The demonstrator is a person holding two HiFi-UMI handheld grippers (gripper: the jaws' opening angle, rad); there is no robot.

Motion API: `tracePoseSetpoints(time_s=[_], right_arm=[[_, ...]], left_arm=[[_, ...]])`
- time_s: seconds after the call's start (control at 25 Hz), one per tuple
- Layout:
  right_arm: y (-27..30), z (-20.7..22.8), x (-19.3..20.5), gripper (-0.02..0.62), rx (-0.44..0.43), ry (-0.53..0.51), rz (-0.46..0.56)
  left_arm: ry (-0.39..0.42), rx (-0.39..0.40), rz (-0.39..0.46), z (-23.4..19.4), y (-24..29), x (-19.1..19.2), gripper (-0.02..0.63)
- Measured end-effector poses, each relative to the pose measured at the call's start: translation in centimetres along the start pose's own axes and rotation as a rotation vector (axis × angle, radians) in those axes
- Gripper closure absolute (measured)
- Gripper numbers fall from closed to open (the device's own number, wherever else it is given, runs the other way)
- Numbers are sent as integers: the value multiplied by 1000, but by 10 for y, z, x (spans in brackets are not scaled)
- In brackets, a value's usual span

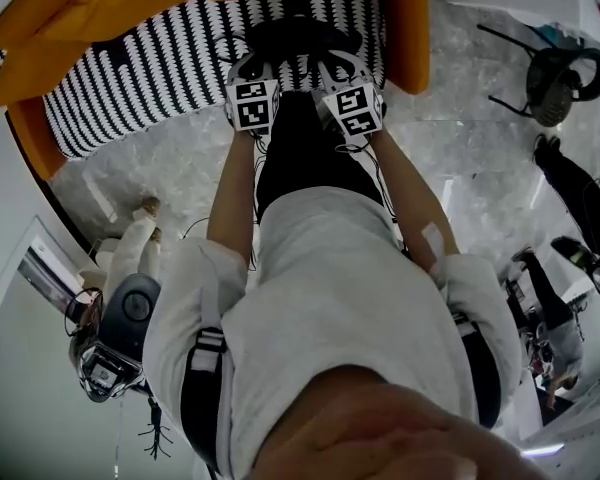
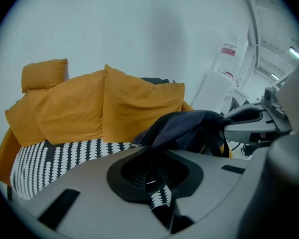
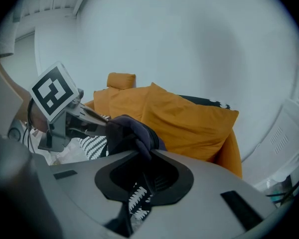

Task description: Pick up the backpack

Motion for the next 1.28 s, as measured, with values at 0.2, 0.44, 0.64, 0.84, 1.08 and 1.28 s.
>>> tracePoseSetpoints(time_s=[0.2, 0.44, 0.64, 0.84, 1.08, 1.28], right_arm=[[-7, 1, -6, 528, -9, 54, 47], [-20, -4, -19, 529, 4, 64, 84], [-33, -5, -31, 529, 6, 45, 115], [-48, 0, -42, 529, 43, 55, 158], [-76, 11, -66, 529, 80, 29, 216], [-108, 11, -85, 529, 110, 38, 278]], left_arm=[[-21, -24, 17, 5, -14, -7, 560], [-39, -40, 44, 5, -33, -17, 560], [-75, -79, 75, 11, -47, -27, 560], [-84, -90, 121, 24, -59, -37, 561], [-79, -93, 178, 43, -81, -65, 561], [-37, -83, 235, 56, -104, -90, 563]])
Point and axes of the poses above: the fingertips, and each gripper's own axes: y forward along the fingers, z to its right, x out of its underside, the point moved 5 cm from there along -y, backward along the fingers, and after that the axes turned 4 degrees about z, right-handed, at the moved point
